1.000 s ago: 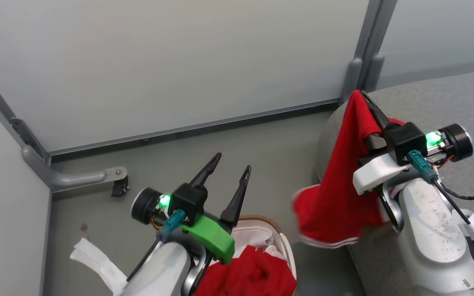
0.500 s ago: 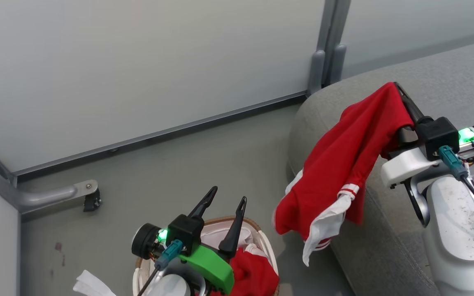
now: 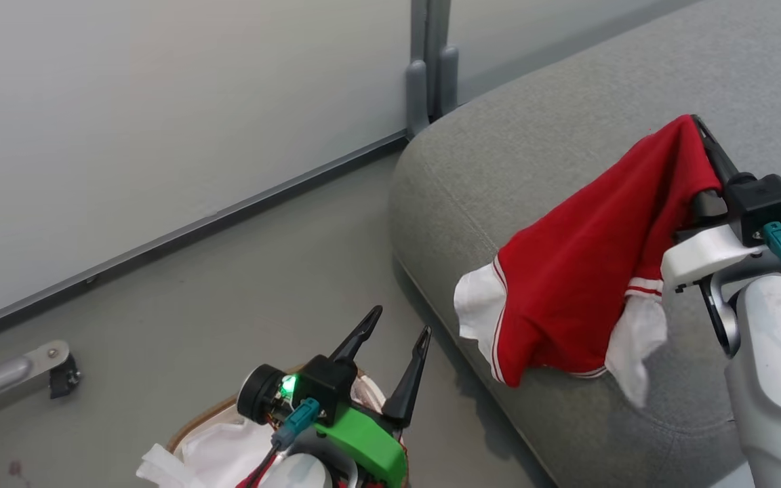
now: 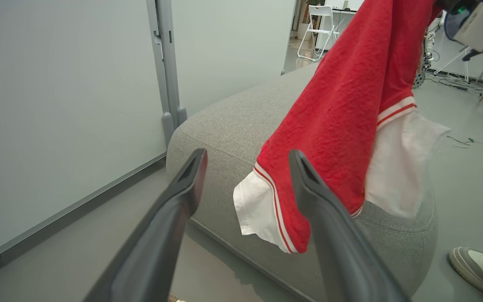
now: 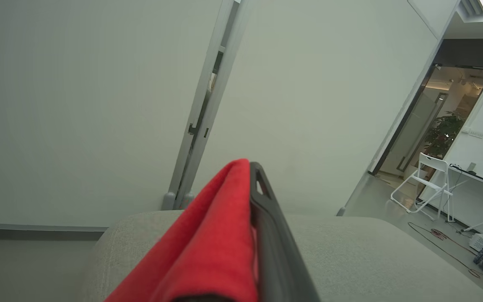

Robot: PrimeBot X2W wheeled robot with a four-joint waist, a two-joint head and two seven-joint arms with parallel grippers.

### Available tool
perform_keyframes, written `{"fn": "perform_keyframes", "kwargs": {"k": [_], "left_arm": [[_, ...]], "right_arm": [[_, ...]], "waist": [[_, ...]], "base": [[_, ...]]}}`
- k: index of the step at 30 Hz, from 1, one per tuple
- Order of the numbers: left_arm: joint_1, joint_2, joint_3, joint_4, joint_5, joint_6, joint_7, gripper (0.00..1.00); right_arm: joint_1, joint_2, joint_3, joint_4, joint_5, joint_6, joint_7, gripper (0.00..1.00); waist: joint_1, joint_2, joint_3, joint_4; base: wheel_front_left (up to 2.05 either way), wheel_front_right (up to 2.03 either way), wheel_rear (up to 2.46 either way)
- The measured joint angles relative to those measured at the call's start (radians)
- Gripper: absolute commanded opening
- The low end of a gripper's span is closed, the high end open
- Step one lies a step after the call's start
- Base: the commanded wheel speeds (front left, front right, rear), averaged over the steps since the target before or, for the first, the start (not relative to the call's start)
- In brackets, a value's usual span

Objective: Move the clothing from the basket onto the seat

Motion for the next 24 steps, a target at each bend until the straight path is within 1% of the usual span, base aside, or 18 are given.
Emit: {"fn": "perform_keyframes", "kwargs": {"k": [3, 6, 10, 13, 16, 19, 24], "left_arm": [[-0.014, 0.000, -0.011, -0.002, 0.003, 0.000, 0.000, 1.00], [-0.026, -0.001, -0.010, -0.002, 0.013, 0.000, 0.000, 1.00], [-0.044, -0.001, -0.009, 0.010, 0.039, -0.007, 0.000, 1.00], [-0.065, -0.001, 0.002, 0.018, 0.067, -0.010, 0.000, 1.00], [-0.091, 0.001, 0.009, 0.016, 0.090, -0.017, 0.000, 1.00], [-0.117, 0.006, 0.013, 0.005, 0.109, -0.024, 0.000, 1.00], [-0.153, 0.012, 0.026, -0.024, 0.137, -0.028, 0.000, 1.00]], "right_arm": [[-0.010, -0.004, -0.015, 0.013, 0.006, 0.000, 0.000, 0.00], [-0.032, -0.007, -0.039, 0.026, 0.014, 0.000, 0.000, 0.00], [-0.083, -0.008, -0.072, 0.046, 0.015, 0.000, 0.000, 0.00], [-0.158, -0.033, -0.087, 0.058, 0.015, 0.000, 0.000, 0.00], [-0.258, -0.086, -0.104, 0.077, 0.012, 0.000, 0.000, 0.00], [-0.383, -0.168, -0.119, 0.089, -0.013, 0.000, 0.000, 0.00], [-0.565, -0.259, -0.144, 0.120, -0.024, 0.000, 0.002, 0.00]], "waist": [[0.0000, 0.0000, 0.018, -0.031], [0.0000, 0.0000, 0.045, -0.048], [0.0000, 0.0000, 0.088, -0.053], [0.0000, 0.0000, 0.124, -0.045], [0.0000, 0.0000, 0.160, -0.029], [0.0000, 0.0000, 0.202, -0.006], [0.0000, 0.0000, 0.270, 0.037]], "base": [[0.00, 0.00, 0.00], [0.00, 0.00, 0.00], [0.00, 0.00, 0.00], [0.00, 0.00, 0.00], [0.00, 0.00, 0.00], [0.00, 0.00, 0.00], [0.00, 0.00, 0.00]]}}
